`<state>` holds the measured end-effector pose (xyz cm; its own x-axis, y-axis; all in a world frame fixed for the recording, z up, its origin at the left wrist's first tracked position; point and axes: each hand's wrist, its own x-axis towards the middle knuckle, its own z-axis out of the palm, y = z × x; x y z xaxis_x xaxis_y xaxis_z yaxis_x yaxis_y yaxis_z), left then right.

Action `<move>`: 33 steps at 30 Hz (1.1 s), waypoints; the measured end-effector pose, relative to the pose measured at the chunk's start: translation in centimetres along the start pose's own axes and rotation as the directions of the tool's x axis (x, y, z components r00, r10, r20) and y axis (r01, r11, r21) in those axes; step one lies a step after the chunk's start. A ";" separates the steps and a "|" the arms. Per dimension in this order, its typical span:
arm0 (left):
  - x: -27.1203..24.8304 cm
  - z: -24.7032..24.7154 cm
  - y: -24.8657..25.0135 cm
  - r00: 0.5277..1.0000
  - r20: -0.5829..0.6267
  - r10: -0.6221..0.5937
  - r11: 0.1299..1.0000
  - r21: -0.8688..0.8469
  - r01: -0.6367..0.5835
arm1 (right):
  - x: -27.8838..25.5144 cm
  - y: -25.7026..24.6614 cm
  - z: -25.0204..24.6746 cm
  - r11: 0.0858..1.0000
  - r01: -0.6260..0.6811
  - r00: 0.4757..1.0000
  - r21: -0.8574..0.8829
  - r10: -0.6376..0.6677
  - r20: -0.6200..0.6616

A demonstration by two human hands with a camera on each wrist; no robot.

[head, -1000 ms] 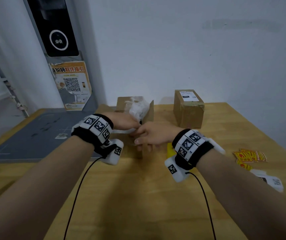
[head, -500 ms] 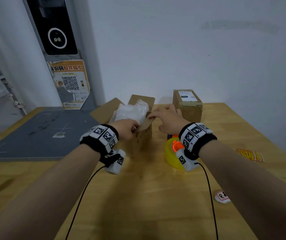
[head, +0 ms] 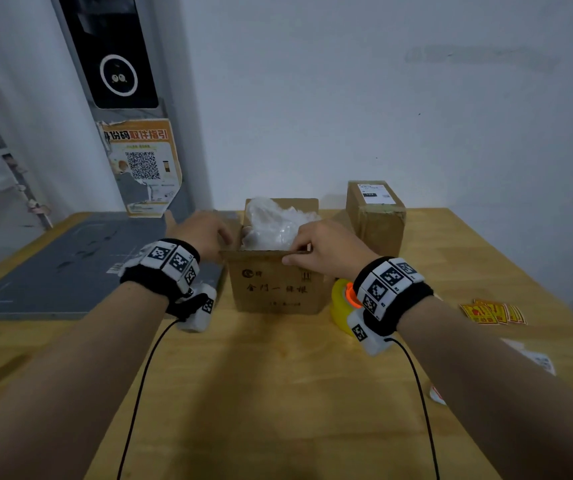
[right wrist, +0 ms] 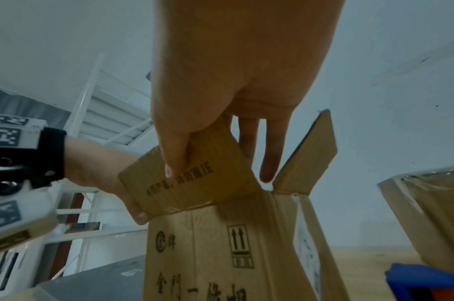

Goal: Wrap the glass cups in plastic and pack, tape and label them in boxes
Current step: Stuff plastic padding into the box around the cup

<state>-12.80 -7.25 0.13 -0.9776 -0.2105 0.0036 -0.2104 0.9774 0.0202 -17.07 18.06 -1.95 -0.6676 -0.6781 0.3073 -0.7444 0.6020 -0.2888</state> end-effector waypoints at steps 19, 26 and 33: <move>-1.1 2.8 5.6 0.939 0.240 0.246 0.963 0.047 -0.264 | 0.2 -2.7 -2.1 0.999 -0.014 0.999 0.041 0.012 0.037; -0.7 4.0 5.3 0.935 0.258 0.244 0.967 0.011 -0.255 | 1.5 -2.6 0.3 0.970 -0.198 0.921 -0.139 0.233 0.313; -0.9 5.0 4.9 0.952 0.140 0.273 0.958 -0.132 -0.256 | 2.5 -2.9 0.2 0.945 -0.265 0.847 -0.193 0.323 0.422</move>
<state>-13.01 -2.23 -4.73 -0.9889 0.0695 -0.1311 0.0494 0.9873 0.1507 -16.53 14.54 -0.55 -0.8018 -0.5575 -0.2153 -0.5286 0.8296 -0.1797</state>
